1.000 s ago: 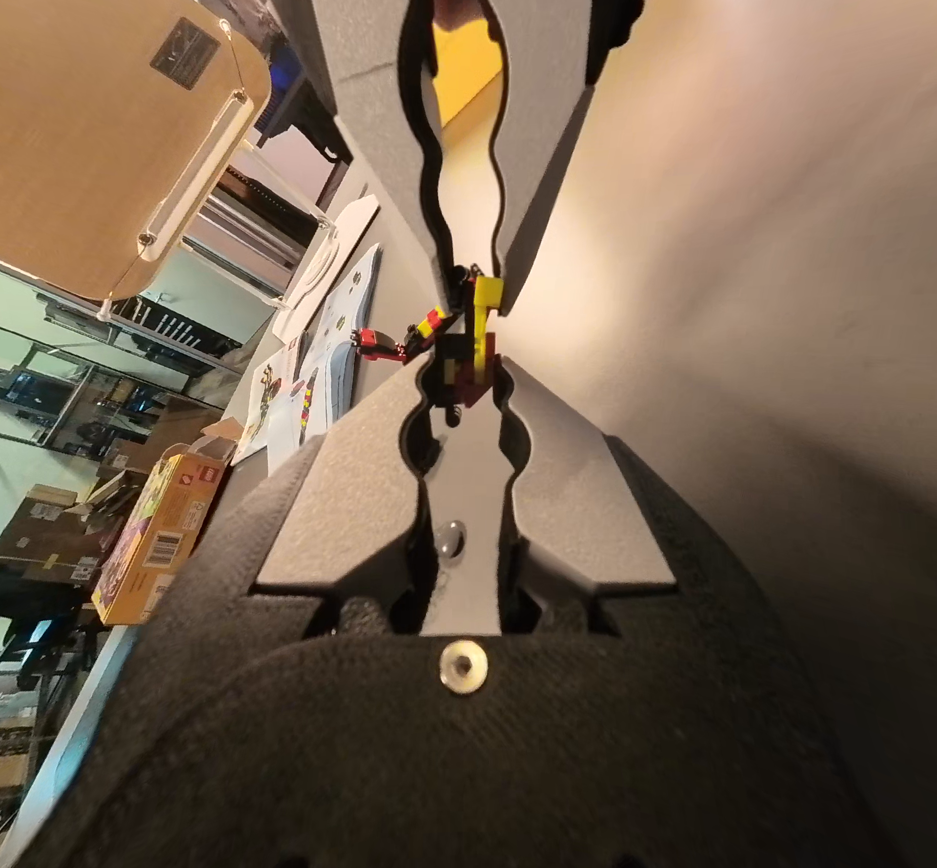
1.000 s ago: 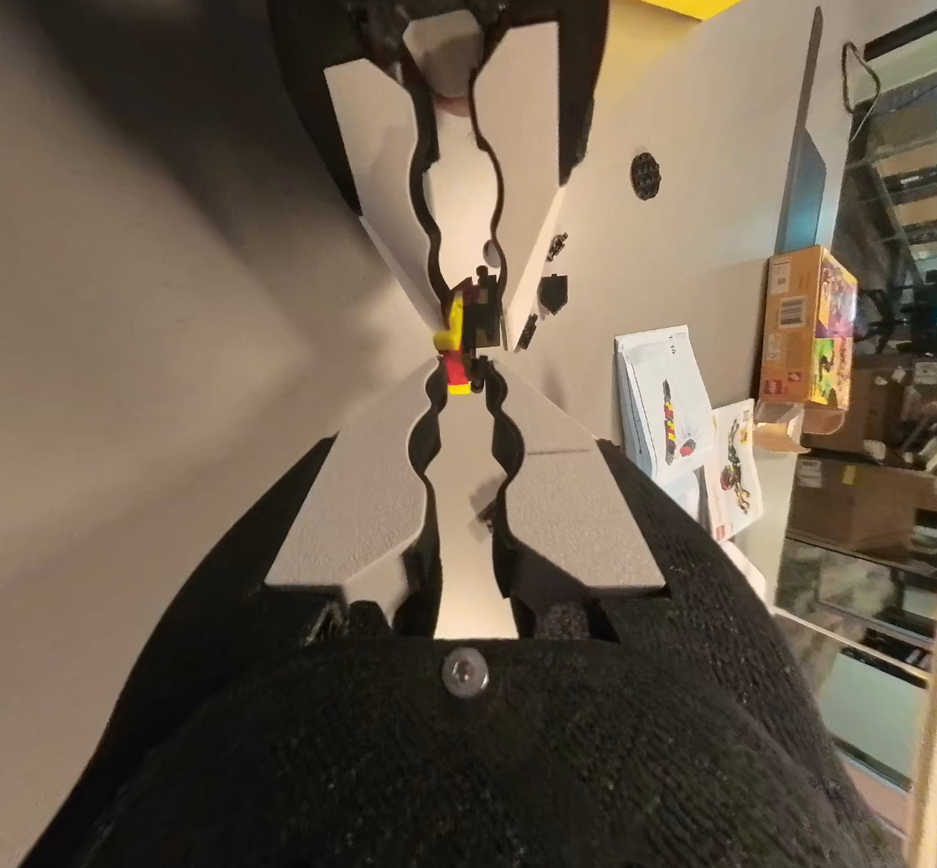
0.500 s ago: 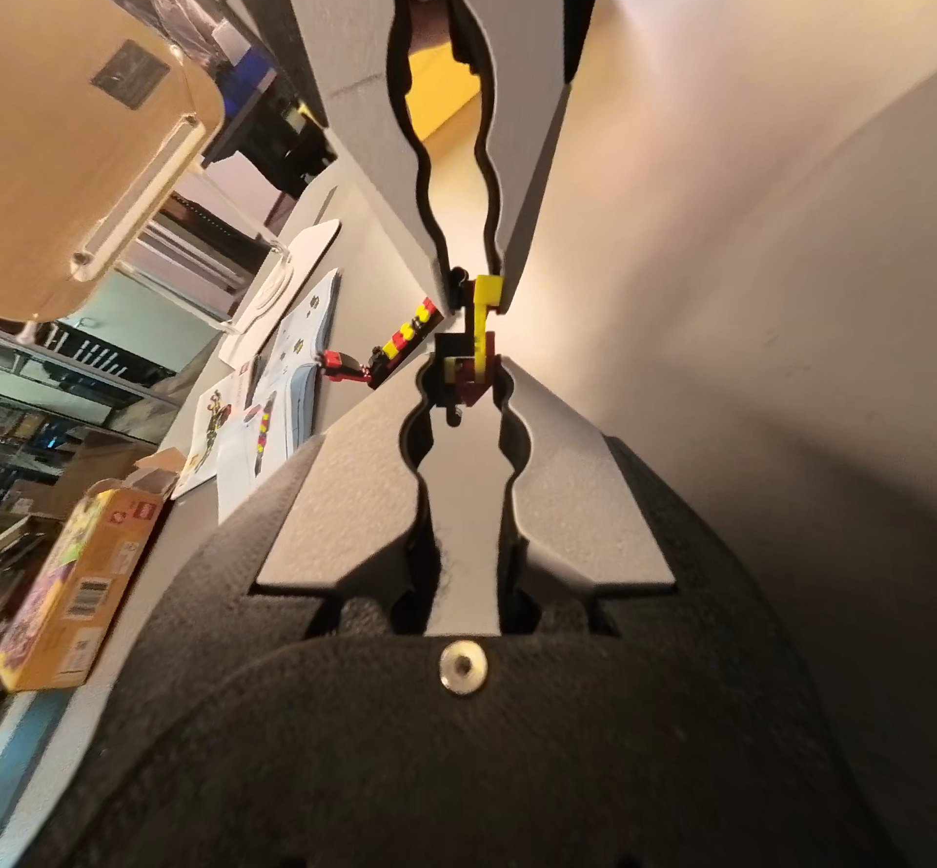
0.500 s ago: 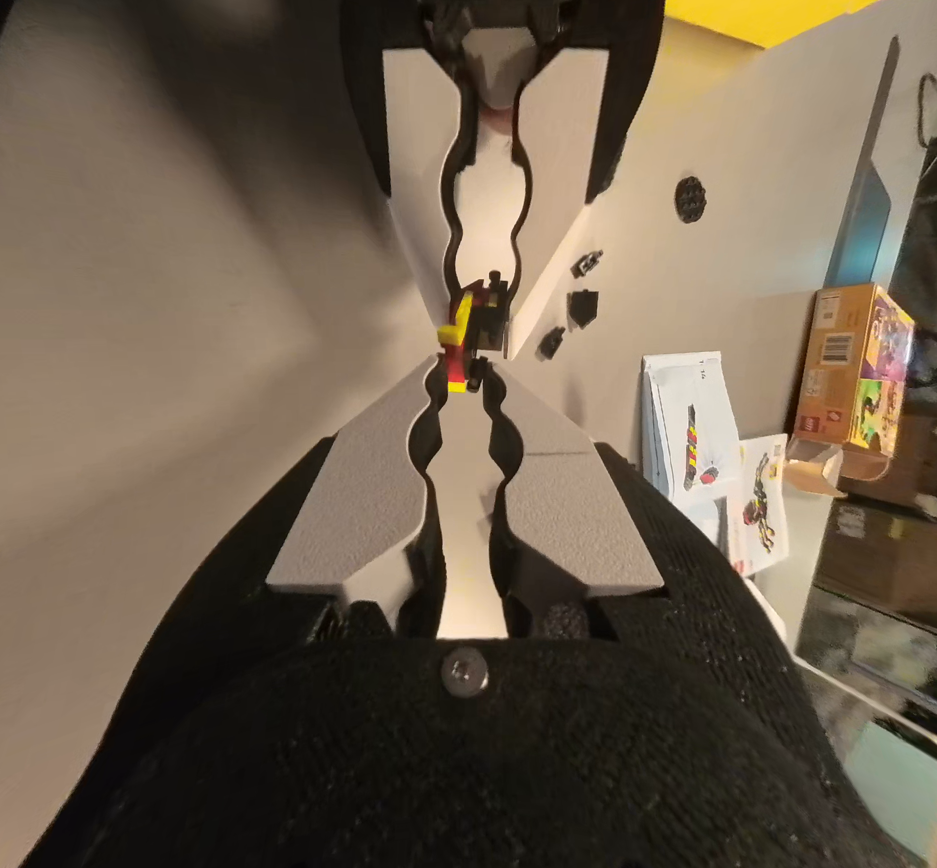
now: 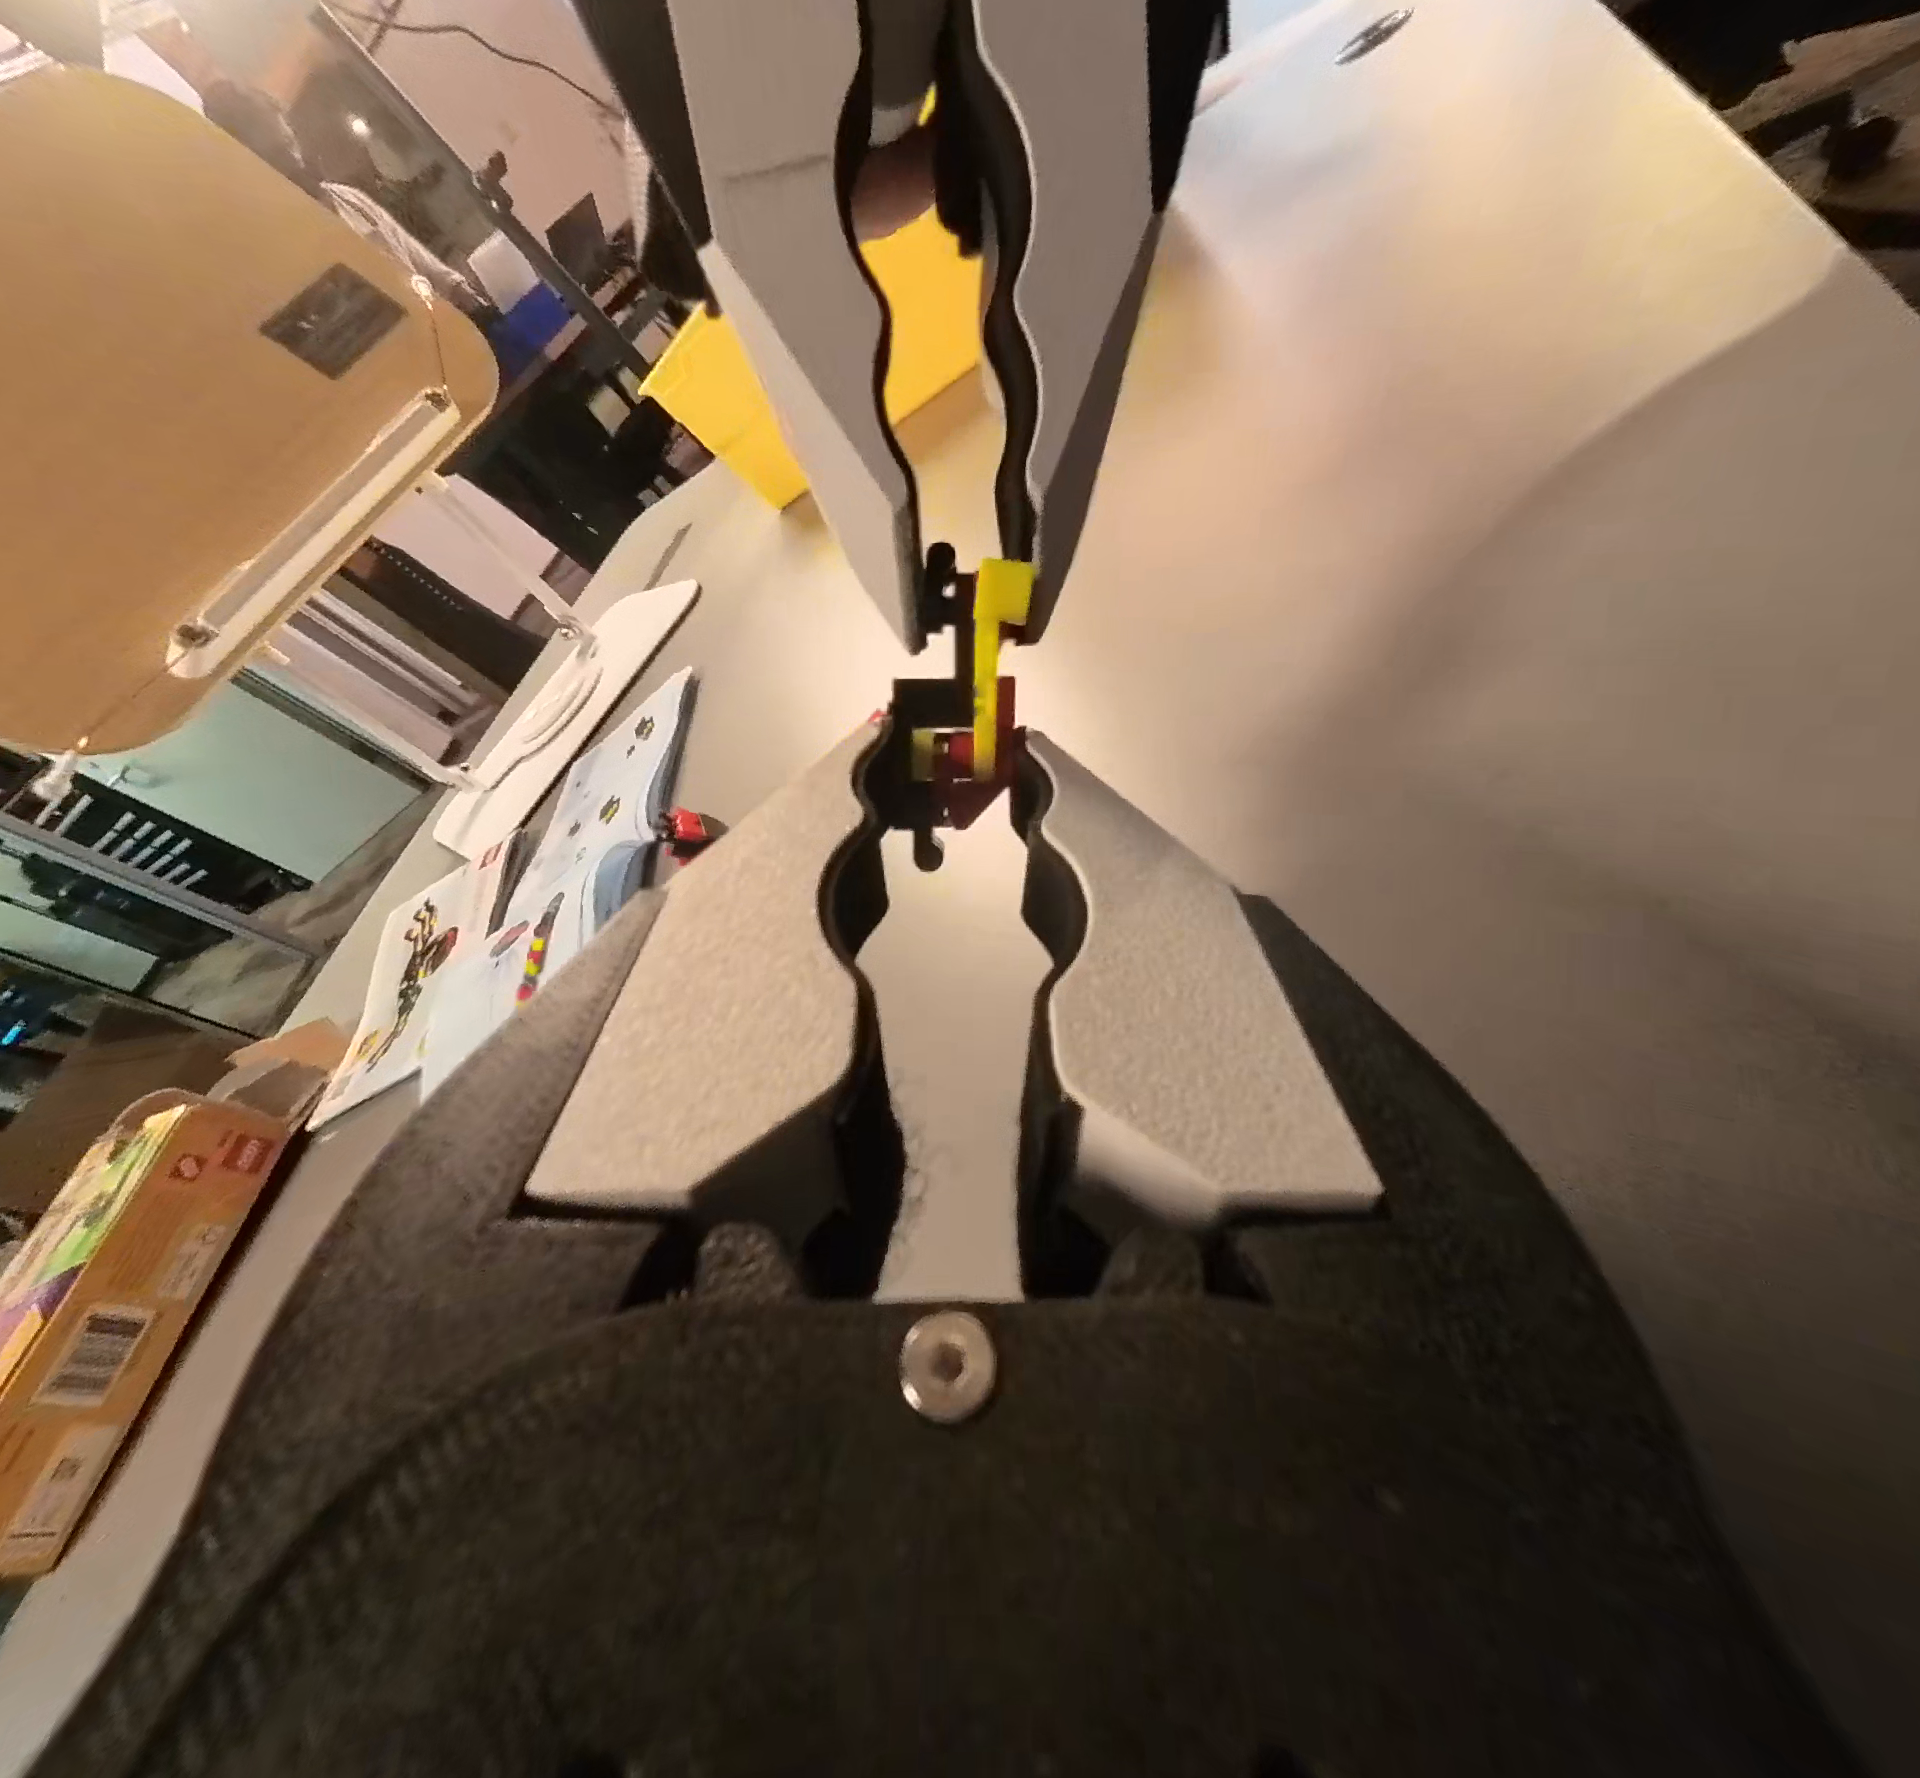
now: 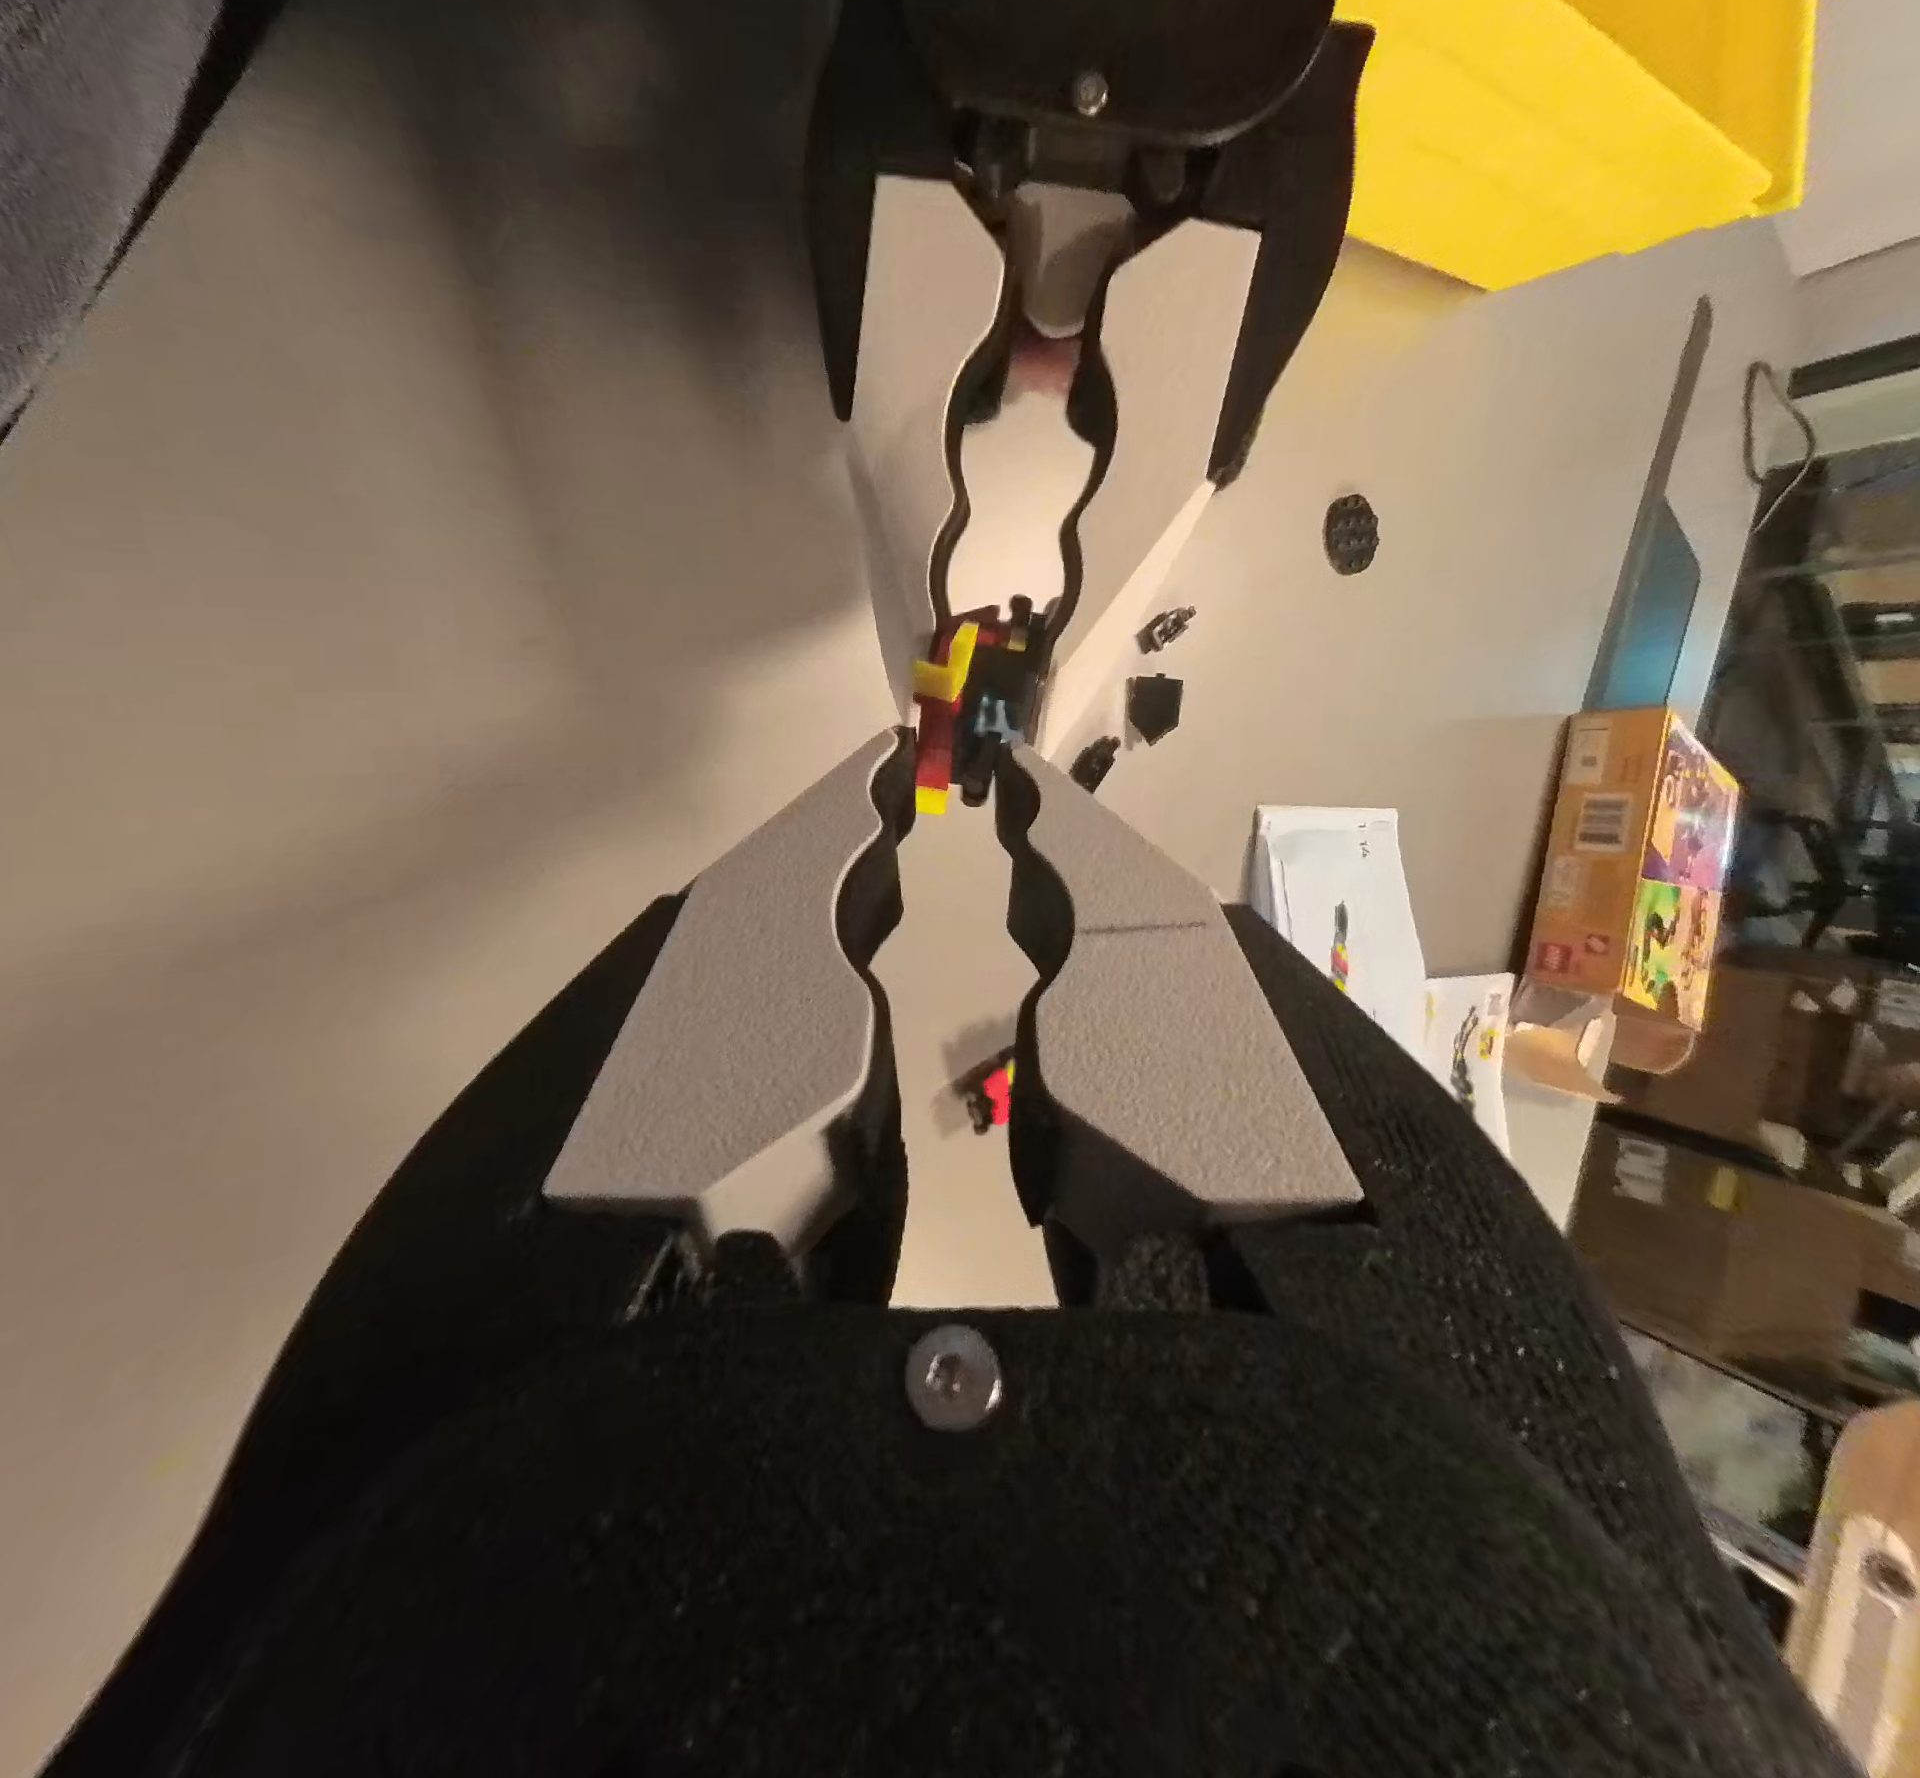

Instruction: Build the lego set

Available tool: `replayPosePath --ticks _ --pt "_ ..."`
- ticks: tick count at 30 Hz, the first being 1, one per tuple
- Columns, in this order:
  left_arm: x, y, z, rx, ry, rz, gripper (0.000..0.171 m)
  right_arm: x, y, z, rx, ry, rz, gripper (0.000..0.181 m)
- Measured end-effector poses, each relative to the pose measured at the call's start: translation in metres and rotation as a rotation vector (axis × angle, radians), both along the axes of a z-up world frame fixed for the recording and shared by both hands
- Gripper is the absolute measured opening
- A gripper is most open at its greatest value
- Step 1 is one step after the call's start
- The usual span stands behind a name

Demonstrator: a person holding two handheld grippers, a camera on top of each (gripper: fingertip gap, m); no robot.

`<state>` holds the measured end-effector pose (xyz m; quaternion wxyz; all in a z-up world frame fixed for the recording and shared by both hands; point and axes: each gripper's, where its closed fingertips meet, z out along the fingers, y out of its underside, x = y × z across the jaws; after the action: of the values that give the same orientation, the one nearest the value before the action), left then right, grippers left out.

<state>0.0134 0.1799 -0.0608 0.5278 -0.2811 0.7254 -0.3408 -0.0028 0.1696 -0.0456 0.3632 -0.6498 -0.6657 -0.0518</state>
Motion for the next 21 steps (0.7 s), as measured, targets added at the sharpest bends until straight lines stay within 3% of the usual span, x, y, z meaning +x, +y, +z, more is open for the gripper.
replayPosePath --ticks 12,21 --pt "-0.0008 0.0045 0.0075 0.1 -0.081 0.039 0.019 0.0016 0.0023 0.0035 -0.001 -0.07 -0.084 0.013" --pt "-0.003 0.0009 0.0073 0.086 -0.074 0.013 0.019 0.002 -0.0012 0.0017 -0.003 -0.094 -0.045 0.011"
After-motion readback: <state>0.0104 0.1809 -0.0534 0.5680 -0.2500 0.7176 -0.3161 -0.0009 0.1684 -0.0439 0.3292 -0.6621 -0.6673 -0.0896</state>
